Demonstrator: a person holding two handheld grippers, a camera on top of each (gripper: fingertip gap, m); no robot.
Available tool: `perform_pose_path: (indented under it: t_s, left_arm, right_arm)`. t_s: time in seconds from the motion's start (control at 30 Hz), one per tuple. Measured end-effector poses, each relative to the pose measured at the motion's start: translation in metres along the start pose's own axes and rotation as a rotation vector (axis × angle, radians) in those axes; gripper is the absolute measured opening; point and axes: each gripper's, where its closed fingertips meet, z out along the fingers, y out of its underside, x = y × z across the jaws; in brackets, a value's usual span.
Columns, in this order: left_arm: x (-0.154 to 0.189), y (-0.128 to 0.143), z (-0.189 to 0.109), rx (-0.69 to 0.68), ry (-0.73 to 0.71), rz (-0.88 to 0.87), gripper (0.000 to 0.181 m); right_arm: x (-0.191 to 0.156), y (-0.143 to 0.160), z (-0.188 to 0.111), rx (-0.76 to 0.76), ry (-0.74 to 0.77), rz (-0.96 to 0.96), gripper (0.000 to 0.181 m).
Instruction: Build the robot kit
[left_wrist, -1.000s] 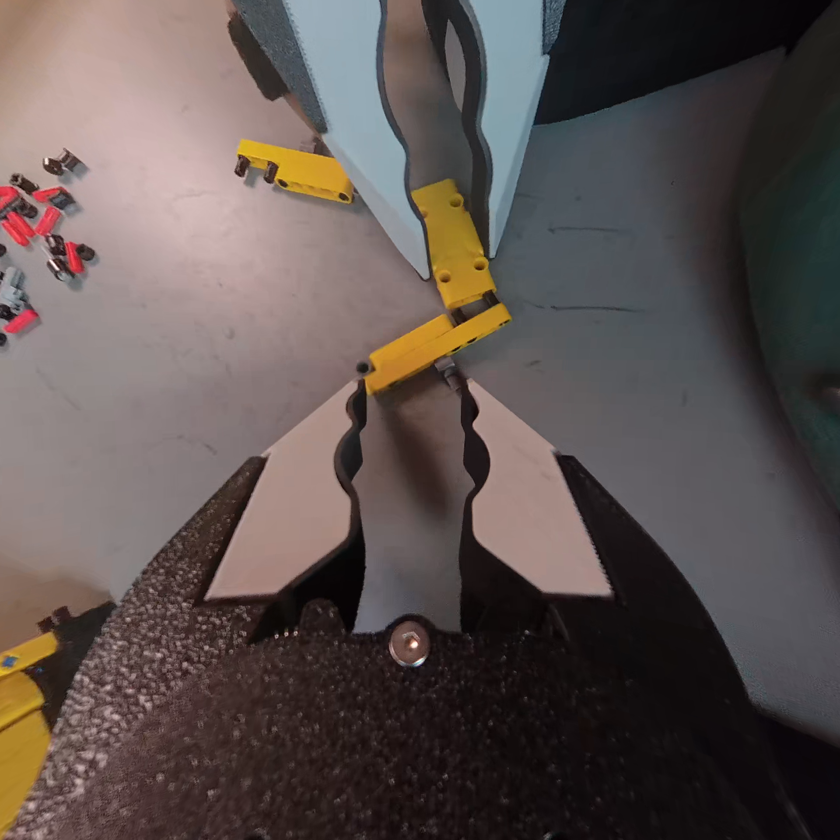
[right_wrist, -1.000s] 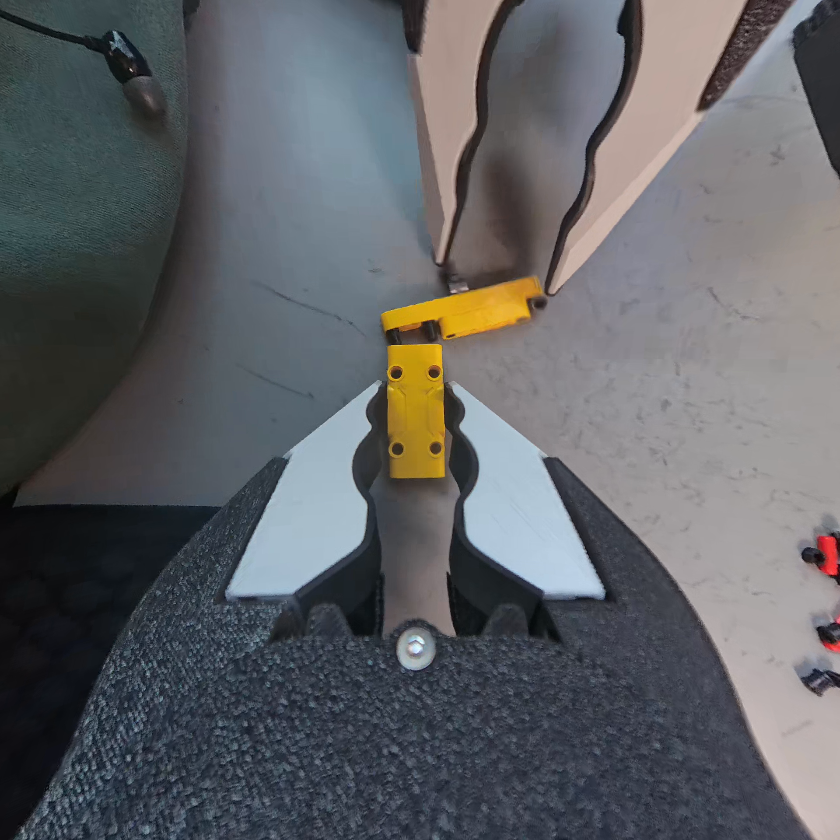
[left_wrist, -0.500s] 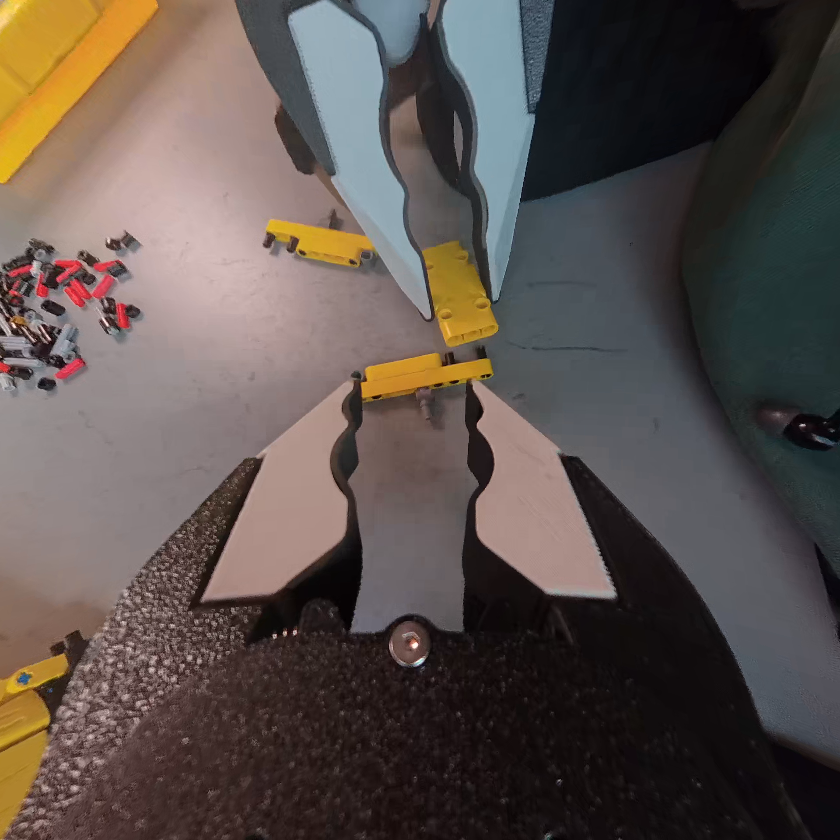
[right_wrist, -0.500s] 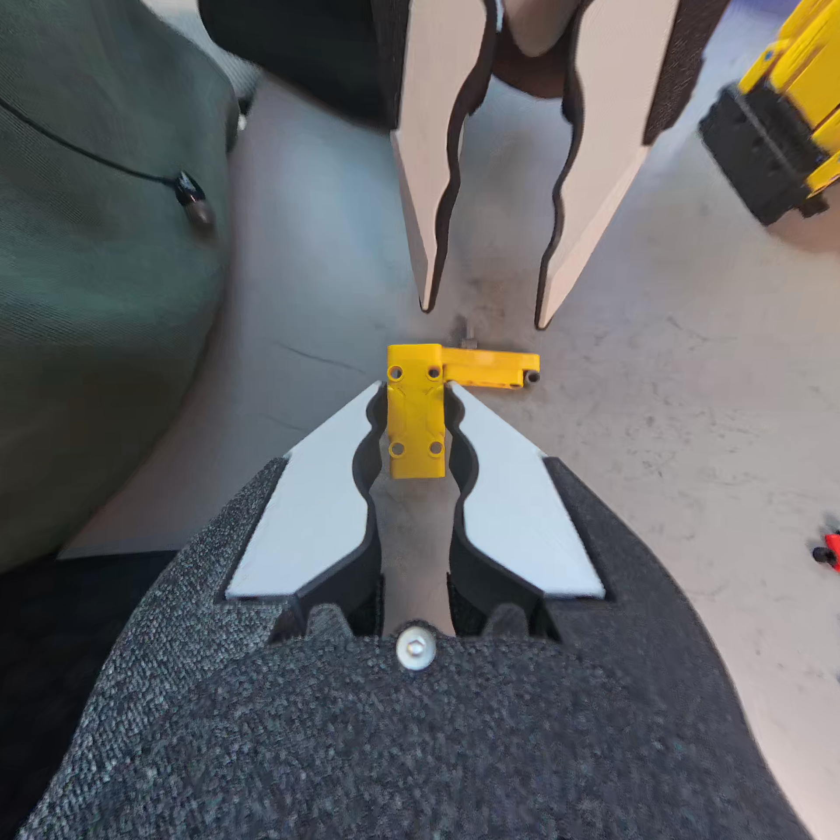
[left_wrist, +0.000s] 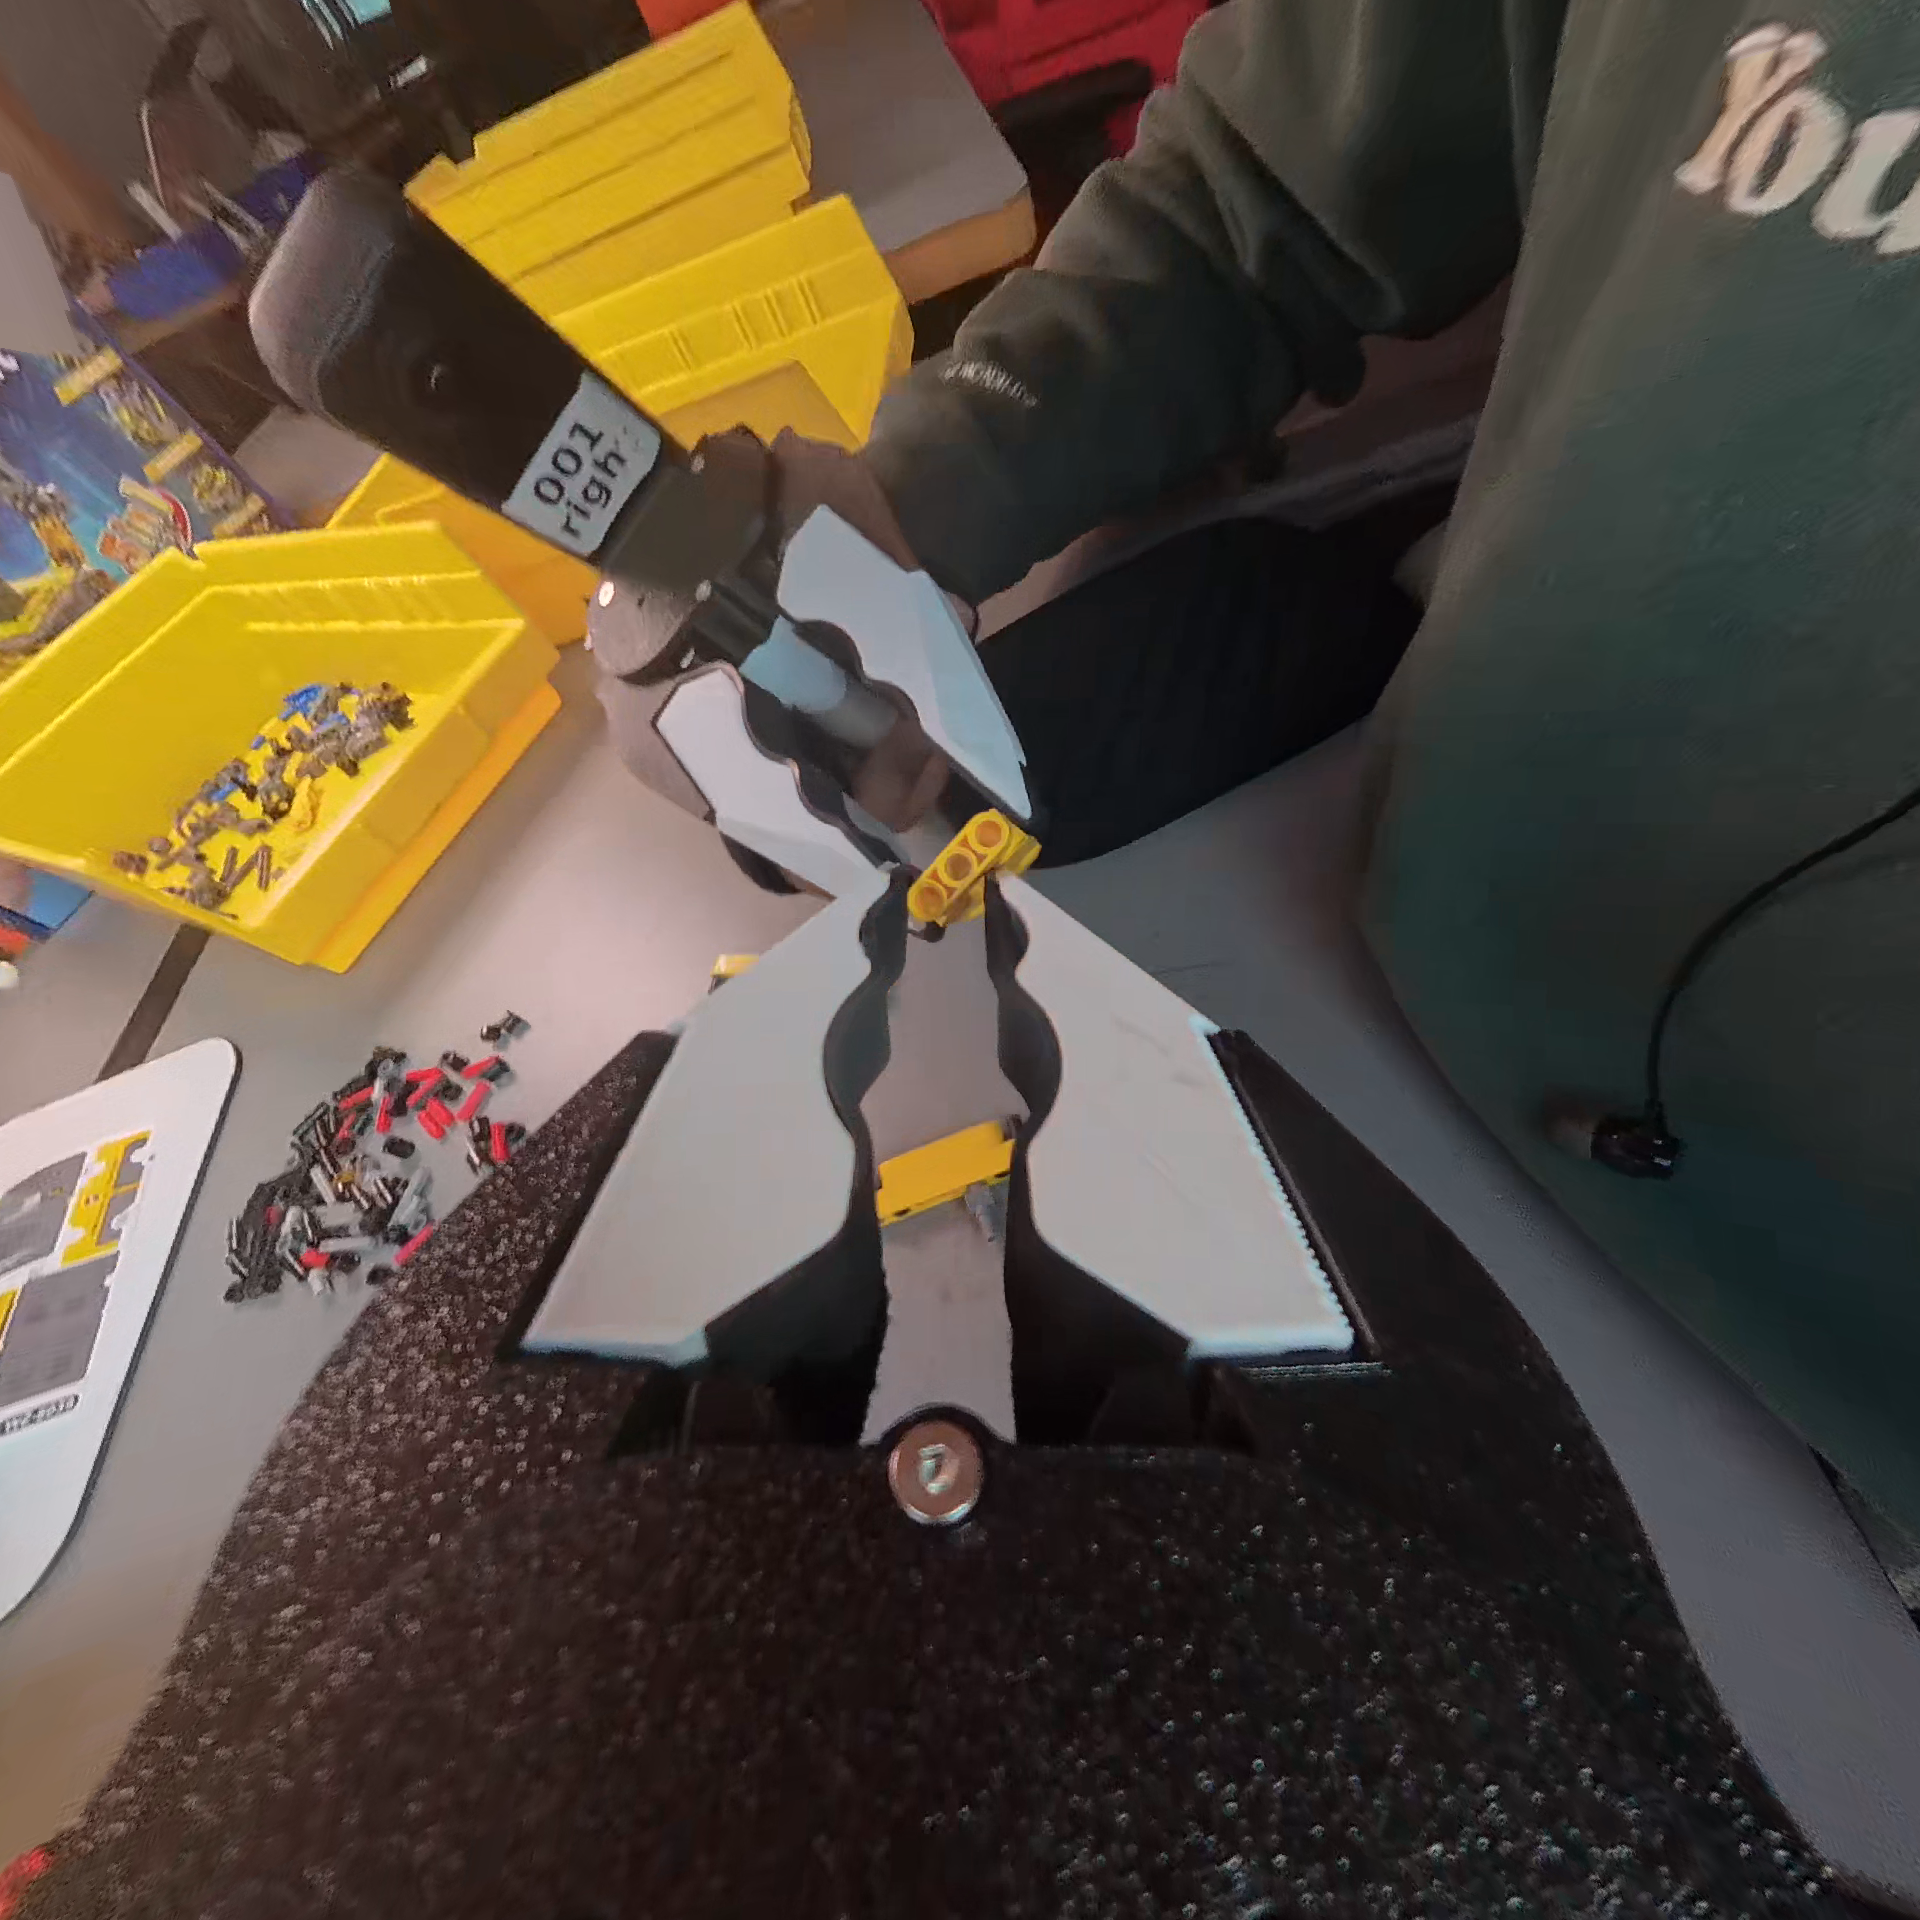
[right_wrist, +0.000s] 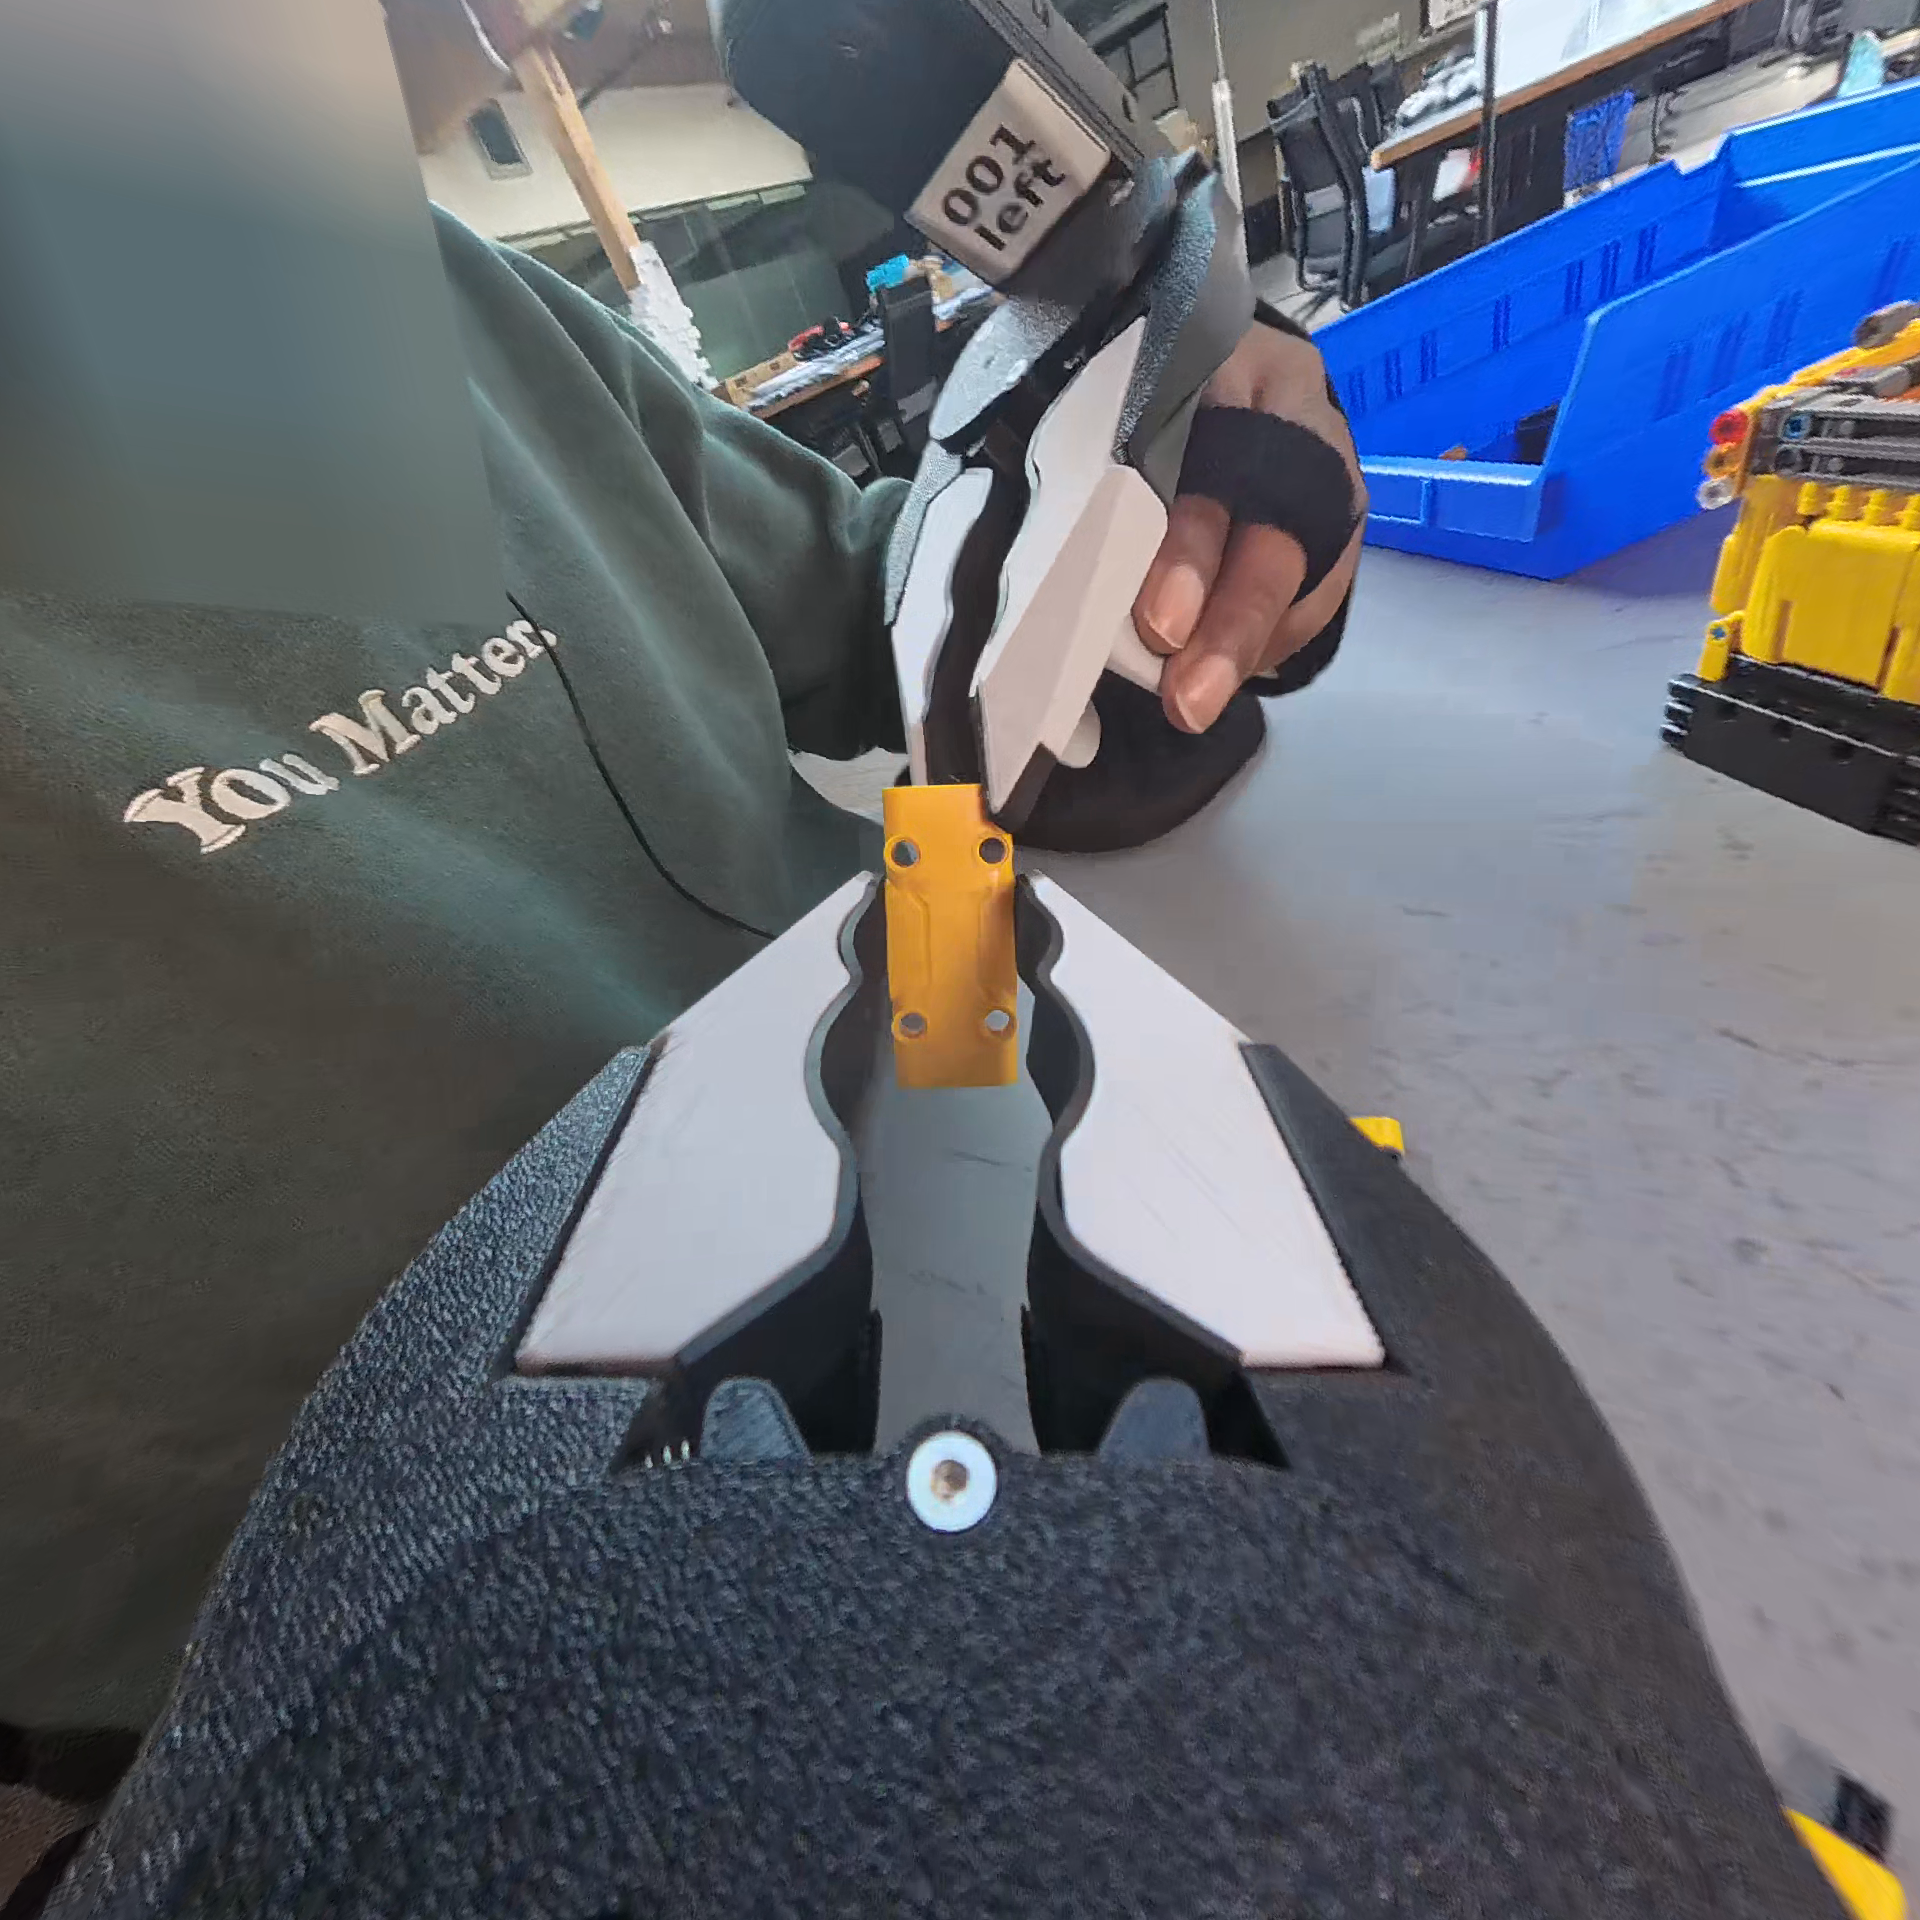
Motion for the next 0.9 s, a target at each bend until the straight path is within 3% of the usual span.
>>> perform_pose_path:
  t_s: [0.17, 0.23, 0.37, 0.47, 0.9]
  left_arm:
    - [-0.015, 0.035, 0.015, -0.192, -0.033, -0.137, 0.009]
    - [-0.017, 0.047, 0.022, -0.264, -0.029, -0.174, 0.009]
    - [-0.02, 0.053, 0.036, -0.296, -0.017, -0.157, 0.009]
    - [-0.02, 0.06, 0.044, -0.348, -0.026, -0.1, 0.009]
    - [-0.014, 0.065, 0.042, -0.325, 0.026, -0.188, 0.011]
  right_arm:
    - [0.038, 0.024, -0.027, -0.192, 0.352, -0.104, 0.029]
    - [0.038, 0.034, -0.032, -0.274, 0.438, -0.178, 0.03]
    - [0.047, 0.049, -0.036, -0.385, 0.591, -0.236, 0.026]
    - [0.048, 0.058, -0.034, -0.42, 0.591, -0.242, 0.009]
    - [0.054, 0.065, -0.03, -0.459, 0.562, -0.227, 0.01]
